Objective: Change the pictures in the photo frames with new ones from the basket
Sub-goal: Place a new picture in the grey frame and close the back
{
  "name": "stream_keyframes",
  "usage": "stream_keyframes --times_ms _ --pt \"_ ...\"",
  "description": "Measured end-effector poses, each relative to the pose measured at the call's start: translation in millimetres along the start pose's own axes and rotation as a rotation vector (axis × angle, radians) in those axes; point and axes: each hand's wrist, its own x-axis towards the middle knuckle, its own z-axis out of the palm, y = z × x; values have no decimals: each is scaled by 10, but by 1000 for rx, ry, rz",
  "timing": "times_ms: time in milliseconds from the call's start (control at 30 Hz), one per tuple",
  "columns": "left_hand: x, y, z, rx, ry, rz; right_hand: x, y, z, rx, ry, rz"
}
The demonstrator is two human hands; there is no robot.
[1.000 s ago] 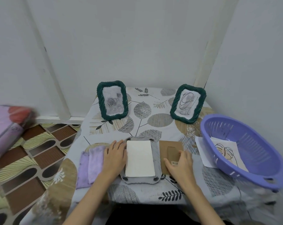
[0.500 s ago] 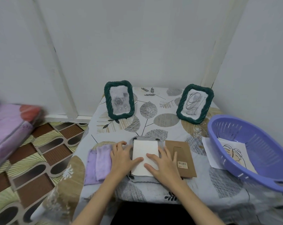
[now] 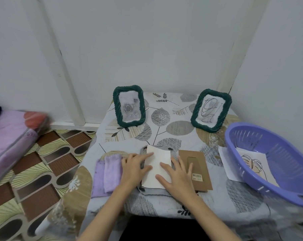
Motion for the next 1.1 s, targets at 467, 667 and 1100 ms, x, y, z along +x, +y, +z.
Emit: stream_keyframes --times_ms 467,667,1100 --pt "176 766 8 -802 -165 41 -604 1303 -1361 -132 7 285" --pt "303 1174 564 -628 -242 53 -693 1535 -1629 168 158 210" --pt "699 1873 1556 202 -328 362 -629 1780 -1908 436 225 173"
